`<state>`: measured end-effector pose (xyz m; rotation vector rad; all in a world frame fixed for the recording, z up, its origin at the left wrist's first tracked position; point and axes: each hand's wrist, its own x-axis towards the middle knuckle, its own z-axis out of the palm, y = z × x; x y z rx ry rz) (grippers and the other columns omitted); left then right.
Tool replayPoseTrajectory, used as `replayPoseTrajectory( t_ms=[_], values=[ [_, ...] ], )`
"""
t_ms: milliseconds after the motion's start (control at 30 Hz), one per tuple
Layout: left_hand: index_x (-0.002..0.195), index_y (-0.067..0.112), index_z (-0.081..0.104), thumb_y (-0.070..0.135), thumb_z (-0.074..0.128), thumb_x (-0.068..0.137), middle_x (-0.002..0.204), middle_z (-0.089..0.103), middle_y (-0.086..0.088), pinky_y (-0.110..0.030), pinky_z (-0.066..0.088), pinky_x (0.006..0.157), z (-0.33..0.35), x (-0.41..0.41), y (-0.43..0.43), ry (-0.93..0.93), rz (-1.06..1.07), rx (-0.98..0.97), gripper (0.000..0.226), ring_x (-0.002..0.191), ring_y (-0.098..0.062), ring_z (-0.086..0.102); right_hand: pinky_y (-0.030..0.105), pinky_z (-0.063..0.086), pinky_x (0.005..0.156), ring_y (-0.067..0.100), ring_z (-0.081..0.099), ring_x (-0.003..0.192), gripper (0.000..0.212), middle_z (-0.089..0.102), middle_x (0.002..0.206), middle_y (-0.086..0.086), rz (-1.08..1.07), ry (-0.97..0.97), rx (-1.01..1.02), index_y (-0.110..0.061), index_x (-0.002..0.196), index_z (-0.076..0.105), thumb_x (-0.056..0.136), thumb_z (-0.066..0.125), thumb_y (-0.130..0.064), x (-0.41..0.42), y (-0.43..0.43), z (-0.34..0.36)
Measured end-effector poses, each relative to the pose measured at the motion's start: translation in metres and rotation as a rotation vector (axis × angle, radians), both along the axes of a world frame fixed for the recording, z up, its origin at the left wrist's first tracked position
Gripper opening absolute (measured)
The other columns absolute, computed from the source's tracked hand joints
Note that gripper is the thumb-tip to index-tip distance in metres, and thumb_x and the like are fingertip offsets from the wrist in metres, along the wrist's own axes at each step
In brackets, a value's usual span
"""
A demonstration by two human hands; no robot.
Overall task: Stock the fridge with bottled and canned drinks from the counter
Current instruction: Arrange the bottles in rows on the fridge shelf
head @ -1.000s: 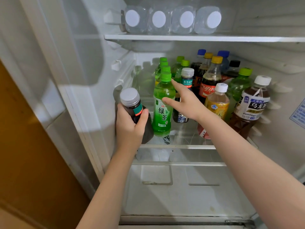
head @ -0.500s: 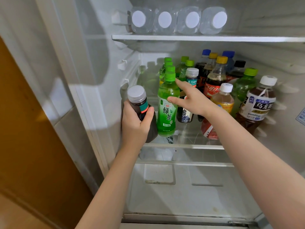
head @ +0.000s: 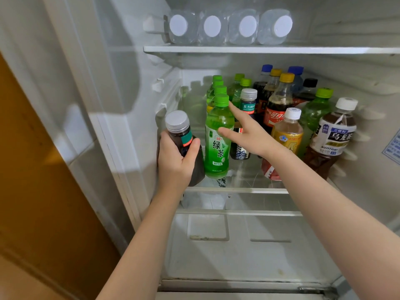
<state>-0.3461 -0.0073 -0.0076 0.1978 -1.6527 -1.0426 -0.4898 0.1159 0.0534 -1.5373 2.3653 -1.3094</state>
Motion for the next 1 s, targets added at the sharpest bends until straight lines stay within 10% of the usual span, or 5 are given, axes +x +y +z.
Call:
replayPoseTrajectory(
  t_ms=[233,467,767,1000],
  values=[
    [0.102,0.028,0.045,0.041,0.062,0.080,0.102,0.061,0.007,-0.020,0.046,0.081,0.005,0.001,0.014,-0.220,-0.023,-0.092,0.030,0.096,-0.004,0.058,0.038,0.039,0.107,0.014,0.047,0.126,0.053,0.045,0.142,0.003,-0.202,-0.121,-0.204,-0.013,0.143,0.037,0.095,0.051,-0.030,0.008,0.026,-0.004],
    [0.115,0.029,0.045,0.046,0.056,0.082,0.107,0.057,0.022,-0.001,0.039,0.080,0.011,-0.015,0.066,-0.237,-0.253,-0.140,0.039,0.101,0.011,0.054,0.029,0.054,0.083,0.004,0.064,0.096,0.023,0.065,0.105,-0.010,-0.211,-0.276,-0.389,-0.024,0.116,0.058,0.100,0.041,-0.026,0.022,0.071,0.007],
    [0.120,0.030,0.042,0.031,0.062,0.089,0.106,0.054,0.025,0.001,0.039,0.079,0.018,-0.076,0.087,-0.322,-0.434,-0.088,0.037,0.098,0.020,0.051,0.028,0.048,0.095,0.006,0.060,0.106,0.030,0.064,0.115,-0.003,-0.163,-0.044,-0.182,-0.018,0.120,0.060,0.093,0.056,-0.029,0.013,0.096,0.031],
    [0.150,0.029,0.013,0.035,0.084,0.066,0.146,0.039,0.012,-0.018,0.036,0.106,0.013,-0.082,0.080,-0.403,-0.395,-0.208,0.110,0.132,-0.001,0.039,0.002,0.041,0.078,0.001,0.056,0.100,0.046,0.059,0.117,-0.009,-0.211,0.218,0.017,-0.020,0.130,0.053,0.088,0.062,-0.037,-0.003,0.085,0.046]
  ],
)
